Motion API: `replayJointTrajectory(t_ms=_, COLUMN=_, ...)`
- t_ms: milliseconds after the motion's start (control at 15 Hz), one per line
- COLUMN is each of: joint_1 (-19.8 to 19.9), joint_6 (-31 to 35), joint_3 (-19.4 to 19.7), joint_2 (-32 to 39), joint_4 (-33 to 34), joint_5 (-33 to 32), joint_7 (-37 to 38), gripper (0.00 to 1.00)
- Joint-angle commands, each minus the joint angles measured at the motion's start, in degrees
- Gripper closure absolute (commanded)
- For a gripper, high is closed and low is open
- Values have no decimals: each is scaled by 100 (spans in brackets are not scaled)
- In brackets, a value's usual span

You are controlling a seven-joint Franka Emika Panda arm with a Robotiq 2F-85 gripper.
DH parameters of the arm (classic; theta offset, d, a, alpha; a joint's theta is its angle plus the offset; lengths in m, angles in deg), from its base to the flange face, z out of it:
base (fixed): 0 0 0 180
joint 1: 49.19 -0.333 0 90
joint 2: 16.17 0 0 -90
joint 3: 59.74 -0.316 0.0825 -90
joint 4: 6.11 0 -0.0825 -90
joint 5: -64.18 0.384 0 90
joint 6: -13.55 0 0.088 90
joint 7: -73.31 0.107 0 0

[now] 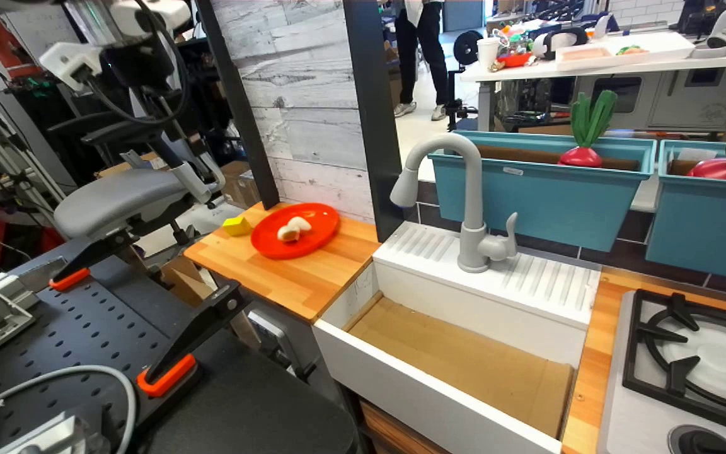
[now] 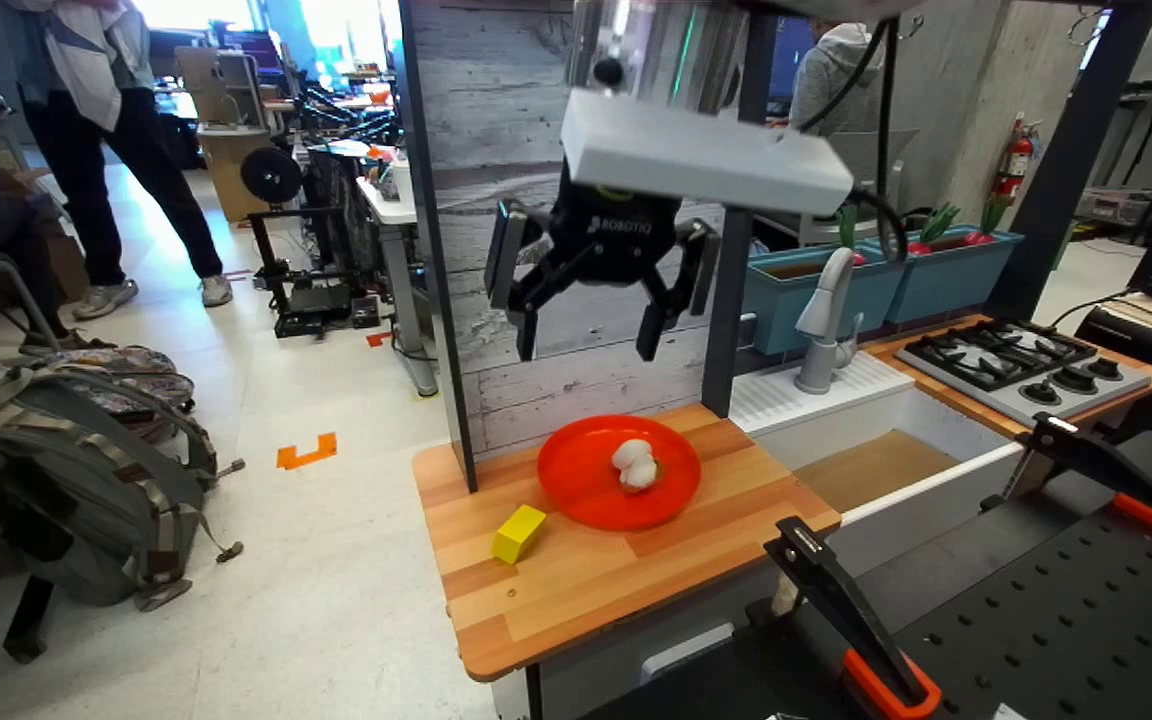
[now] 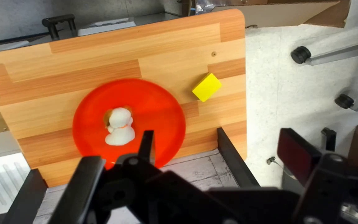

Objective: Pick up an object and drop it on another position

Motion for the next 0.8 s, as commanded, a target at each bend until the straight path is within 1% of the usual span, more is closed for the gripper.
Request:
replayJointTrajectory(t_ms=0, joint_1=-424, joint_6=271, joint_3=295, joint_2=1096, joint_4=824, joint_5=12, joint_7=155, gripper=0)
replayJointTrajectory(t_ms=200, joint_1=-668, joint_6=270, joint_3=391, joint_2=1738, joint_4=1293, joint_5=73, joint_7=136, gripper=0)
replayJointTrajectory(t_ms=467, joint_1=-923, joint_6=210, joint_3=506, joint_2=2311, joint_4=1740, joint_5=71, joint_7=118, gripper=0)
replayJointTrajectory(t_ms=600, joint_1=-994, joint_6=118, joint_3=563, joint_2=2563, joint_4=1960, joint_5=14, joint_7=31, gripper=0)
replayJointTrajectory(t_ms=733, joint_1=-1100, joint_6=-124, joint_3=655, joint_2=2762, joint_4=2163, joint_5=-89, joint_7=-66, gripper=0)
